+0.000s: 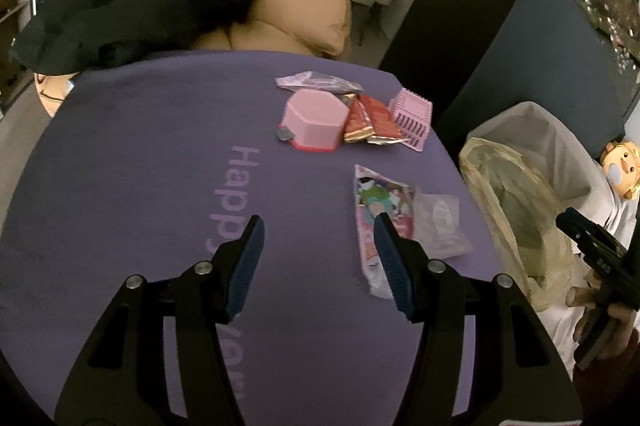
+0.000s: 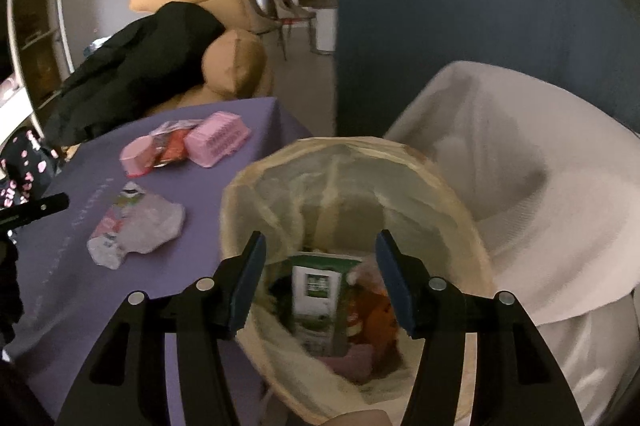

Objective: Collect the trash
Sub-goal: 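Move both tools back over the table toward the remaining wrappers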

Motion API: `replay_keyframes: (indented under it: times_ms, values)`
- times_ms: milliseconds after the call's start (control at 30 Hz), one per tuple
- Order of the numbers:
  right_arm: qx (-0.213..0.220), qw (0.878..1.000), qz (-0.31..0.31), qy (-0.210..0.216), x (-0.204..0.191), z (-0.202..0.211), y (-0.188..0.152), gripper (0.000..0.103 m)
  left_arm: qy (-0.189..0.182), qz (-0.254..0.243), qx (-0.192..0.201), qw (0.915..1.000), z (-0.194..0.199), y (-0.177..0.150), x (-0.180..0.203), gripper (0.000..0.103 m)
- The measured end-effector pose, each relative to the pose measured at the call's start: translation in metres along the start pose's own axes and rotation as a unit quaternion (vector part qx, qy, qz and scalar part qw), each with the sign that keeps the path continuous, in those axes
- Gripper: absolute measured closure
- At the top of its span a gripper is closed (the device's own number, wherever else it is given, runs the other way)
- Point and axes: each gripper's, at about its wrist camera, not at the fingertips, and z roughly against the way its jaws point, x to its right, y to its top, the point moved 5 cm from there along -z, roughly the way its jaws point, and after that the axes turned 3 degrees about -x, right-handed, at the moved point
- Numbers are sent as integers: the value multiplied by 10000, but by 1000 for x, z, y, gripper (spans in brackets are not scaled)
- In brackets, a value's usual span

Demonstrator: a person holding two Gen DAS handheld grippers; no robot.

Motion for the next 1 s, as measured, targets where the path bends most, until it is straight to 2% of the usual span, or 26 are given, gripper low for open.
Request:
replay_keyframes:
  times_ms: [133,300,467,667,767,867,1000]
  values:
    - [-64,9976,407,557,-41,-7,-1,49,82,39,-19,10000,4,-4,-13,49]
    - [-478,9935,542,884,-81,-30,-5,49,132,76,-30,9999,8,-8,-26,49]
    - [-661,9912,471,1047,-107,-46,-8,49,131,143,-12,9998,11,-11,-37,49]
    - [-857,9901,380,1048,-125,-65,-11,49,53,145,-91,9998,4,-12,-47,49]
    - [-938,9904,259,979,-125,-72,-11,49,-253,-159,-91,9995,-2,-1,-46,49]
    - [-949,9905,241,966,-126,-77,-11,49,-640,-717,88,9953,-10,24,-43,49]
    - [-974,9905,285,924,-126,-83,-11,49,-981,-1595,311,9818,-35,72,-31,49]
